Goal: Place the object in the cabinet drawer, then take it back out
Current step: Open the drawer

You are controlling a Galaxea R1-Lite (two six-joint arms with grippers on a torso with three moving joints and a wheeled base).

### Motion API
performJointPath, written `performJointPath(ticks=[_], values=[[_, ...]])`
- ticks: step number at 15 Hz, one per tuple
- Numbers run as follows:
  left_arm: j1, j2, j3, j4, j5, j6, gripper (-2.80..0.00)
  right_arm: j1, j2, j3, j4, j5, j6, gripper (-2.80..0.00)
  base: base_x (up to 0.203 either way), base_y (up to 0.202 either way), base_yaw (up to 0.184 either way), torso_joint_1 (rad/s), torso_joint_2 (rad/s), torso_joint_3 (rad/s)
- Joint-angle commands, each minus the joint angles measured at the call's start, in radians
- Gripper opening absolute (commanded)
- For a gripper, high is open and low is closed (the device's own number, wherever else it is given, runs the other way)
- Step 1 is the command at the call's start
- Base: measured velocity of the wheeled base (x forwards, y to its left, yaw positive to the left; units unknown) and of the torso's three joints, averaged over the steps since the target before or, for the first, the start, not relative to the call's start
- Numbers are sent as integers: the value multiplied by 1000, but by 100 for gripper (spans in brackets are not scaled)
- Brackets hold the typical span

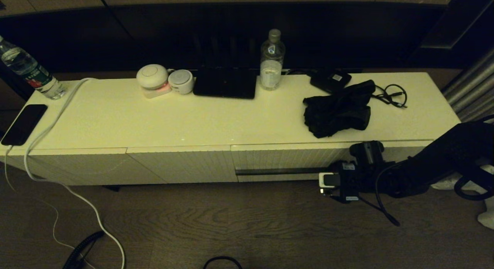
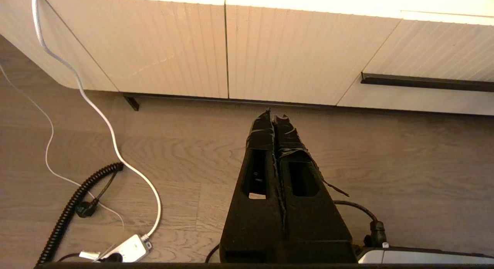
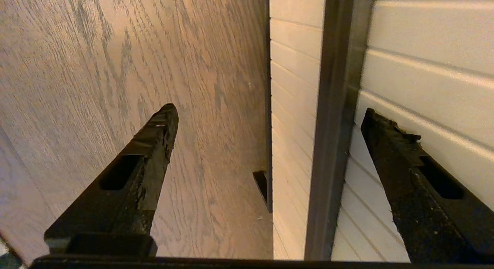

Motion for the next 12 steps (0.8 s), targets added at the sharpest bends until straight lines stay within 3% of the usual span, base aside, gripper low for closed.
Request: performJointPath(ticks=[1,12], values=[[0,-2,0,0,0,-1,-280,-1,28,-19,-7,1,-7,0,0,0,0,0,0,0],[0,-2,2,0,0,-1,-280,0,53,-6,5,-3,4,0,0,0,0,0,0,0]])
